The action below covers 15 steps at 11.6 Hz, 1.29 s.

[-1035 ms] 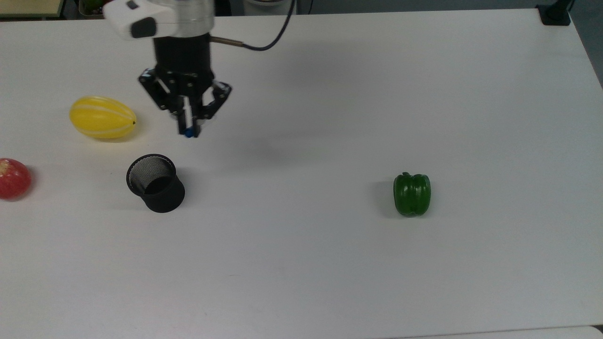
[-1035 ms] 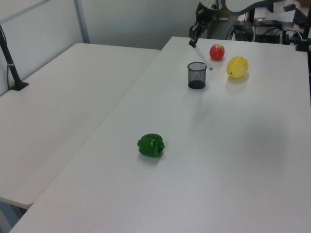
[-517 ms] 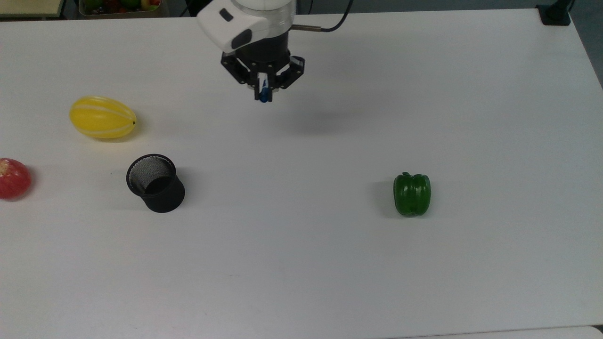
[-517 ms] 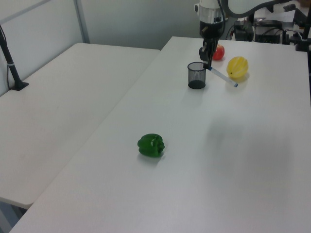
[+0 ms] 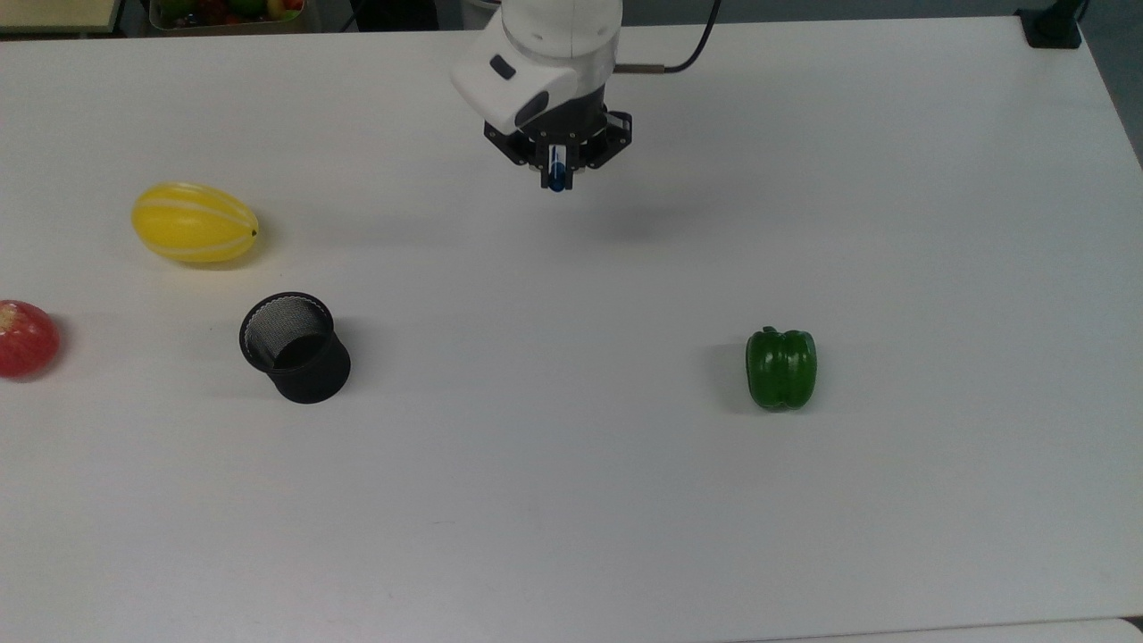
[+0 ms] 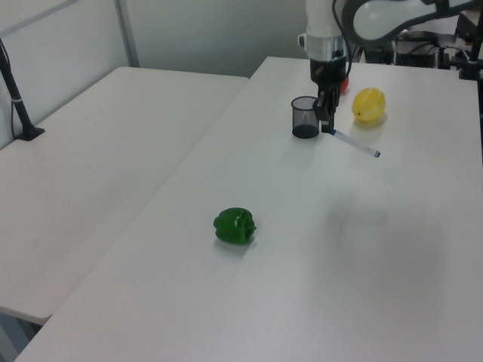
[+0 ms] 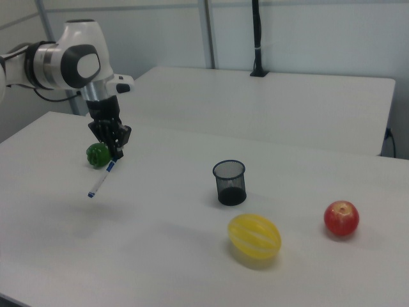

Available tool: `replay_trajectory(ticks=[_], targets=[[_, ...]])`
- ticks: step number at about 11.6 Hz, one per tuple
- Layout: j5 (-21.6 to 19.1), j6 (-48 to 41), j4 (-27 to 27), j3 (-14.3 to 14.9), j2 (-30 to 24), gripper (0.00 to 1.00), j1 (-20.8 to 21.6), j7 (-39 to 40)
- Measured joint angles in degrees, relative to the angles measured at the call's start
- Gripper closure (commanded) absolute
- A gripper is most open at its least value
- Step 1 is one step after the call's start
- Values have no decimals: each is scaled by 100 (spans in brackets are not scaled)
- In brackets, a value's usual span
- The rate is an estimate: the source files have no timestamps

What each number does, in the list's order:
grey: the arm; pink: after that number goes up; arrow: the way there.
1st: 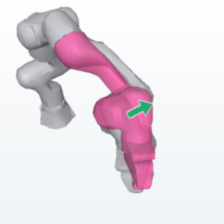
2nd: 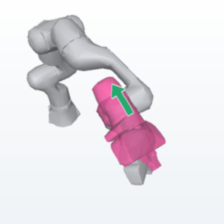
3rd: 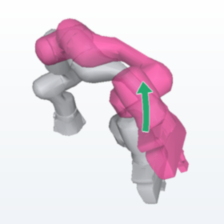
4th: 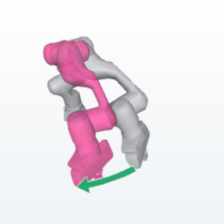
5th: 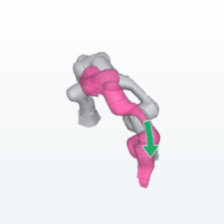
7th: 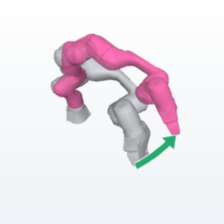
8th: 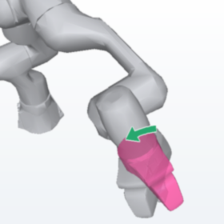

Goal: Take marker pen
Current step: 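Carry the marker away from the cup and lower it to the table, then open the gripper to release the marker on the table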

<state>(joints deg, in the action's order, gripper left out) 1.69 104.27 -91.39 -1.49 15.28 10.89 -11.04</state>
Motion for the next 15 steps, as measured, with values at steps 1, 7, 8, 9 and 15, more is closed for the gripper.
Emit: replay_trajectory(ticks=[1,7,8,9,15], targets=[[0,135,-51,0,108,90,6,0],[0,785,-91,-2,796,0,103,0],[0,788,-87,-2,802,0,103,-1],[0,788,-74,-2,802,0,103,-1],[45,788,-3,-2,781,0,103,-1]])
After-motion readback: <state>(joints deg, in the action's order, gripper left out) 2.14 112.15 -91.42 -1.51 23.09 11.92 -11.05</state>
